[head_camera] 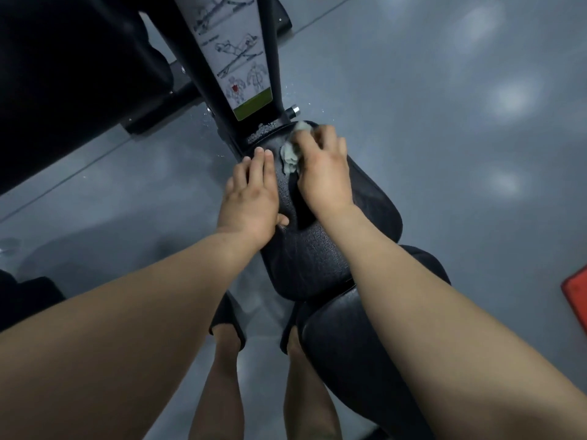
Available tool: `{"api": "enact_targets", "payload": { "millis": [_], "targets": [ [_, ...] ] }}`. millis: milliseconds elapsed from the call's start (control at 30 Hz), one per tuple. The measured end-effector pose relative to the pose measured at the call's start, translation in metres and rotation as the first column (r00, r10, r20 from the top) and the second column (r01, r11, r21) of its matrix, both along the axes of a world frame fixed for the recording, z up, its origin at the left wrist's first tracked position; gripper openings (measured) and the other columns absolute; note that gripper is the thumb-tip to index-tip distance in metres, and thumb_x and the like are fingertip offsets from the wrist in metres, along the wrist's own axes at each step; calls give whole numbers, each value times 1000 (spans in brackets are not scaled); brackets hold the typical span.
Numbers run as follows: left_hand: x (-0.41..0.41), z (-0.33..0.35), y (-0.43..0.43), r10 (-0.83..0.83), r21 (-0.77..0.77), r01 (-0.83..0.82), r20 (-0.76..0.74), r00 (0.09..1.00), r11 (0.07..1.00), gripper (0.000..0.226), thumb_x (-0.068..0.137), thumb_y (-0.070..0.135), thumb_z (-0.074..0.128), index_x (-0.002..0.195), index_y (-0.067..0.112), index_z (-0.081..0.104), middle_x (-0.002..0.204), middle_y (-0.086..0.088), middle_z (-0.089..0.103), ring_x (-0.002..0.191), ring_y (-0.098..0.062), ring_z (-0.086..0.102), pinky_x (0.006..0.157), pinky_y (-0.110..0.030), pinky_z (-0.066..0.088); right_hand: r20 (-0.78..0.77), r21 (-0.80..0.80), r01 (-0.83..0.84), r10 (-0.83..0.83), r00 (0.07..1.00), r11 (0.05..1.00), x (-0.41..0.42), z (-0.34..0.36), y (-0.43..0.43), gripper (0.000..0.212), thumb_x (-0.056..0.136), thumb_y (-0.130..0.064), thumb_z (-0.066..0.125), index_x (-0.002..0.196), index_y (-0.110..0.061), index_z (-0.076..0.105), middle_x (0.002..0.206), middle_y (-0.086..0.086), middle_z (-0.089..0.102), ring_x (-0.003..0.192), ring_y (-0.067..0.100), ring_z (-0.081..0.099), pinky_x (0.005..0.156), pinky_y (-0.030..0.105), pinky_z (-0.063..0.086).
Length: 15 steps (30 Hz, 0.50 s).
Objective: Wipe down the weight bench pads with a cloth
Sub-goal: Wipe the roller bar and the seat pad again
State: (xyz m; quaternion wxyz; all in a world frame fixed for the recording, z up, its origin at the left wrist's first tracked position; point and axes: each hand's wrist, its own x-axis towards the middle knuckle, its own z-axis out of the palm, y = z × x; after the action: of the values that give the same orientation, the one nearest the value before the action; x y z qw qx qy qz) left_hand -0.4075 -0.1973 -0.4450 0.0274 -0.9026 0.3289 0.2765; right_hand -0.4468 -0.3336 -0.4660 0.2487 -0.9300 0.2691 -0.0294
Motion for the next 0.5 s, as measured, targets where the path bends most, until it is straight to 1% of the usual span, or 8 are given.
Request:
{"api": "enact_targets", "payload": {
  "millis": [100, 167, 233, 300, 367, 433, 500],
  "targets": [
    [-3, -2, -2, -21, 27, 20, 35, 999, 999, 124, 82, 50, 77, 158, 0, -8, 166, -18, -3, 150, -39, 12, 120, -47, 22, 26, -2, -33, 33, 999, 999, 17, -2, -7, 41, 87, -6, 54, 123, -22, 62, 122, 8, 53, 99, 33, 46, 77, 43, 50],
    [-5, -4, -4, -43, 52, 41, 52, 998, 998, 123, 84, 49, 76, 157, -2, -9, 165, -21, -4, 149, -41, 12, 121, -49, 18, 52, -11, -63, 63, 997, 998, 12, -4, -10, 38, 85, -6, 56, 119, -19, 65, 120, 7, 56, 96, 33, 47, 78, 41, 48],
    [-5, -4, -6, -54, 80, 50, 50, 997, 995, 123, 86, 47, 75, 156, -3, -12, 165, -23, -5, 149, -43, 11, 124, -49, 14, 62, -21, -109, 110, 992, 994, -13, -4, -7, 38, 79, -1, 57, 114, -15, 65, 116, 7, 59, 93, 31, 48, 75, 40, 47],
    [-4, -4, -8, -64, 100, 60, 41, 997, 993, 123, 87, 47, 74, 155, -5, -14, 164, -24, -6, 149, -43, 11, 125, -48, 15, 38, -13, -143, 143, 989, 990, -57, -7, -2, 37, 78, 0, 59, 112, -12, 65, 116, 7, 59, 94, 30, 47, 72, 40, 48],
    [-3, -5, -8, -88, 113, 81, 60, 994, 990, 124, 86, 49, 74, 155, -6, -13, 164, -25, -5, 147, -43, 13, 124, -47, 17, 11, 15, -148, 148, 989, 989, -96, -9, 3, 34, 79, -3, 63, 111, -13, 64, 117, 5, 58, 97, 28, 47, 69, 41, 52],
    [-3, -5, -8, -87, 127, 79, 59, 995, 989, 124, 86, 49, 74, 155, -6, -14, 164, -25, -5, 147, -43, 13, 123, -47, 17, -18, 30, -143, 143, 989, 989, -108, -11, 3, 32, 81, -3, 64, 110, -15, 63, 115, 6, 57, 98, 28, 46, 65, 40, 52],
    [-4, -6, -10, -90, 139, 80, 65, 994, 987, 124, 86, 50, 73, 155, -6, -15, 164, -25, -5, 147, -43, 13, 123, -47, 17, -20, 17, -111, 112, 994, 994, -91, -11, -3, 32, 81, -2, 62, 111, -14, 63, 114, 9, 56, 96, 30, 47, 64, 37, 48]
  ]
}}
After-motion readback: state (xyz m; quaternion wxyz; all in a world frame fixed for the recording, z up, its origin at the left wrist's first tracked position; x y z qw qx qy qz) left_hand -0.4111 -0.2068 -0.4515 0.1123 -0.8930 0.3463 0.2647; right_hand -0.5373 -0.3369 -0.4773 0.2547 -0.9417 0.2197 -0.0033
